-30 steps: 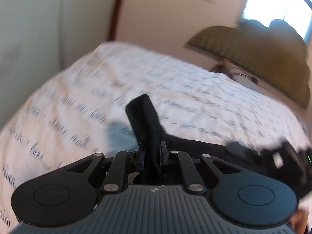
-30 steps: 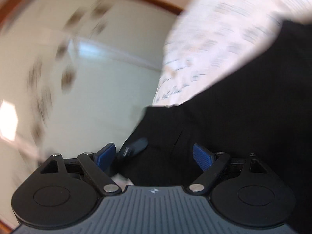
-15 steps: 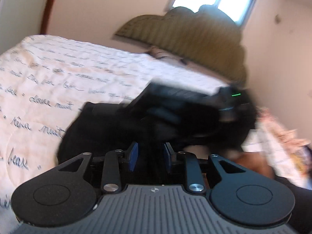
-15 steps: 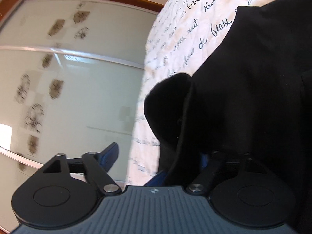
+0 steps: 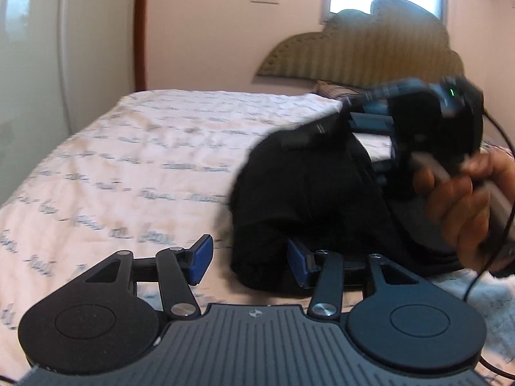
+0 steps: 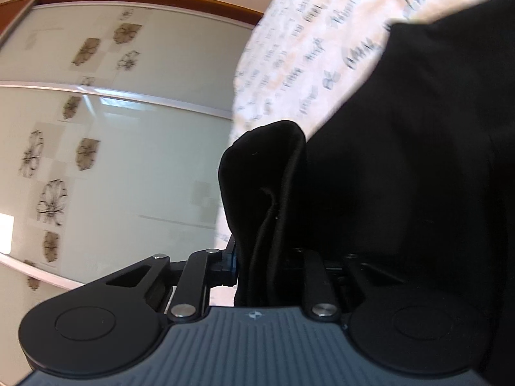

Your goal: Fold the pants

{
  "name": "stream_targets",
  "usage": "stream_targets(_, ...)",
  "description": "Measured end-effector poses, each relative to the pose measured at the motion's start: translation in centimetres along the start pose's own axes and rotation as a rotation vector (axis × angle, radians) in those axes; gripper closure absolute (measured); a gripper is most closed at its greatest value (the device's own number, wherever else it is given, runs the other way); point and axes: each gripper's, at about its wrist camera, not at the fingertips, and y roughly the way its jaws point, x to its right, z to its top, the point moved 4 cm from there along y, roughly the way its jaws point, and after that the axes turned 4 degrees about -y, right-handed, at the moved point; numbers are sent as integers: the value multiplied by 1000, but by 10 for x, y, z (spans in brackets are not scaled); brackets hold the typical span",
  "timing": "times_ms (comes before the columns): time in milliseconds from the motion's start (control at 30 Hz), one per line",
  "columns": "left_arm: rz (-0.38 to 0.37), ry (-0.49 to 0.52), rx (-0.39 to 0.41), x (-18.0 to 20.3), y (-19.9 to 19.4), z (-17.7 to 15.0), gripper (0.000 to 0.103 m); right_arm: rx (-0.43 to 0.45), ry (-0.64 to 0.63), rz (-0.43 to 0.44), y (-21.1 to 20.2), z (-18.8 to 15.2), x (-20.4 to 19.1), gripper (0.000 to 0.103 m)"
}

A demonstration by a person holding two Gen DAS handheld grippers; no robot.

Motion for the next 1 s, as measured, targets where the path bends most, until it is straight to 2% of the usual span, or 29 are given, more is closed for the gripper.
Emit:
stream_targets(100, -33, 25, 27, 19, -3, -1, 43, 15, -21, 20, -15, 9, -12, 85)
stream_targets(200, -10, 49, 38, 30, 5, -4, 35, 26, -17, 39, -28, 16, -15, 85)
stream_targets(267, 22, 14, -4, 29, 16, -3, 34, 31, -16, 49, -37, 19, -16, 85)
stream_targets(367, 42, -102, -77, 24, 29, 2, 36, 40, -22, 64, -54, 20, -18, 85)
stream_targets(500, 17, -119, -77, 33, 35, 8, 36, 53, -48, 75, -90, 23, -22, 85)
stream_targets(633, -28, -100, -78, 57, 41, 7, 37, 62, -85, 31, -136, 28, -18, 84)
stream_targets(800, -95, -112, -102, 92, 46, -6, 37, 129, -61, -47, -194, 27, 10, 84)
stream_targets(900, -102, -116, -140, 103, 53, -17, 37, 165, -38, -82, -221, 26, 32, 84)
stream_targets(1000, -83, -117, -133, 104, 59, -24, 34, 174, 9, -141, -233, 25, 62, 85)
